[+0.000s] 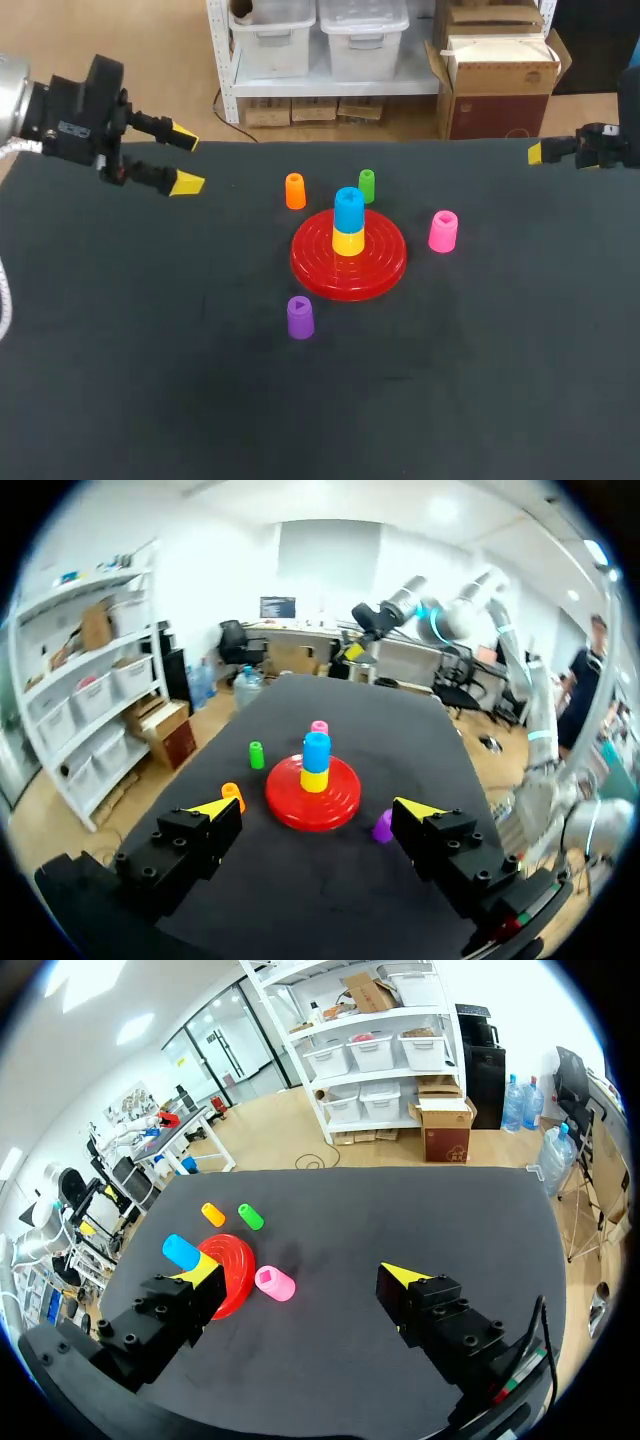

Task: Pick up and stack the cylinders on the red base in this order: pink,purple,orange,green

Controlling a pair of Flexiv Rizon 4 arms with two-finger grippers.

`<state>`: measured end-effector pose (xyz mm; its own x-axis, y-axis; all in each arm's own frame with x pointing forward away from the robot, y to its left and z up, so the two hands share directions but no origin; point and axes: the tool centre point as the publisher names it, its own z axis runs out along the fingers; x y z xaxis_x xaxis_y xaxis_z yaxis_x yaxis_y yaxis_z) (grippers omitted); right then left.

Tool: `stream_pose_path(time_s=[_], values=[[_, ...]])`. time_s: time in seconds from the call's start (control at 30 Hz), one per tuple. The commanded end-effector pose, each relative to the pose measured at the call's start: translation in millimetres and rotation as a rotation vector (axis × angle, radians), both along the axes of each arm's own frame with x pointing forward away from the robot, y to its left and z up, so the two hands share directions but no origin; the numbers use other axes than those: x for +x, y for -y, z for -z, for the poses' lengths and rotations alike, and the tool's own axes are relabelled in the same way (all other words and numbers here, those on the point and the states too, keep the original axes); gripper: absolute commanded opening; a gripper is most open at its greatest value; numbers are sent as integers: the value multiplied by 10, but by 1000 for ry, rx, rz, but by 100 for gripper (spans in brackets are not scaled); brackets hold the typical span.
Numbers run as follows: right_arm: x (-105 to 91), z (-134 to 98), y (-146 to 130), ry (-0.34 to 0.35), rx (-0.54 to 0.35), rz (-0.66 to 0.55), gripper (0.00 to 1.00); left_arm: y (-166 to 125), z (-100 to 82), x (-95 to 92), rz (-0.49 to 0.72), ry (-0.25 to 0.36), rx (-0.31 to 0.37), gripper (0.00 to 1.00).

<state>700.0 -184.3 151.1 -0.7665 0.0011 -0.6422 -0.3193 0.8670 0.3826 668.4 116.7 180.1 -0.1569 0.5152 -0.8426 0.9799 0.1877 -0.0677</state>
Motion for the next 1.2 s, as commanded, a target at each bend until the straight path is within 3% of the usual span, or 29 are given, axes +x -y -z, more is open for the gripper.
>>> stream_pose_path(time_s=[0.03,0.2,0.43,0.63,0.7,1.2], values=[[2,6,6,0,1,-2,100,-36,114,67,198,-136,-36,100],[2,6,6,0,1,-2,100,-75,185,39,166,-162,-51,100],[2,6,6,0,1,-2,100,-149,259,41,110,-153,-13,100],[2,6,6,0,1,-2,100,-372,408,207,-160,-113,102,100],[2,6,6,0,1,-2,100,-398,400,224,-214,-97,99,100],[2,6,6,0,1,-2,100,-438,436,212,-241,-60,123,100]])
